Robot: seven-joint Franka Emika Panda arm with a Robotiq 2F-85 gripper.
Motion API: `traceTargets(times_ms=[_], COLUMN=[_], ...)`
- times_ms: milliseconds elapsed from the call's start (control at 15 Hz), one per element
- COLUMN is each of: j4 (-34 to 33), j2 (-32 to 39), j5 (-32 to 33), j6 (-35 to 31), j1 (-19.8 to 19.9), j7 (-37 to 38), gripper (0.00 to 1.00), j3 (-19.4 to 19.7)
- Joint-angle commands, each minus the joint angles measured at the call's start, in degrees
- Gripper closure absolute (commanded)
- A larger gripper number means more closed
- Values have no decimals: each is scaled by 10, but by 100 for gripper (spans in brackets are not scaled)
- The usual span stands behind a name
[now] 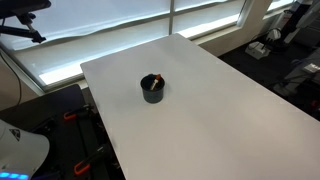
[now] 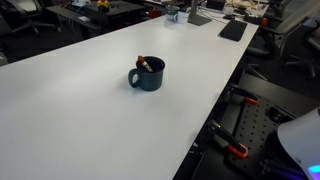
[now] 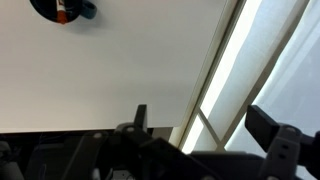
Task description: Put the red marker on the table.
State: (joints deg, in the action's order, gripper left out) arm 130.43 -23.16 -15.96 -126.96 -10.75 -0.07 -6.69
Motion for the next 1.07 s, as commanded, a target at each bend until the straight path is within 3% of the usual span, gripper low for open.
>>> traceTargets(times_ms=[0,533,1000], j4=[-35,-30,-6], j2=[61,145,165], j5=[23,138,175], j6=[-43,-32,-26], j1=[14,49,57], j7=[-26,-74,-133], gripper=[0,0,0], j3=[7,25,32])
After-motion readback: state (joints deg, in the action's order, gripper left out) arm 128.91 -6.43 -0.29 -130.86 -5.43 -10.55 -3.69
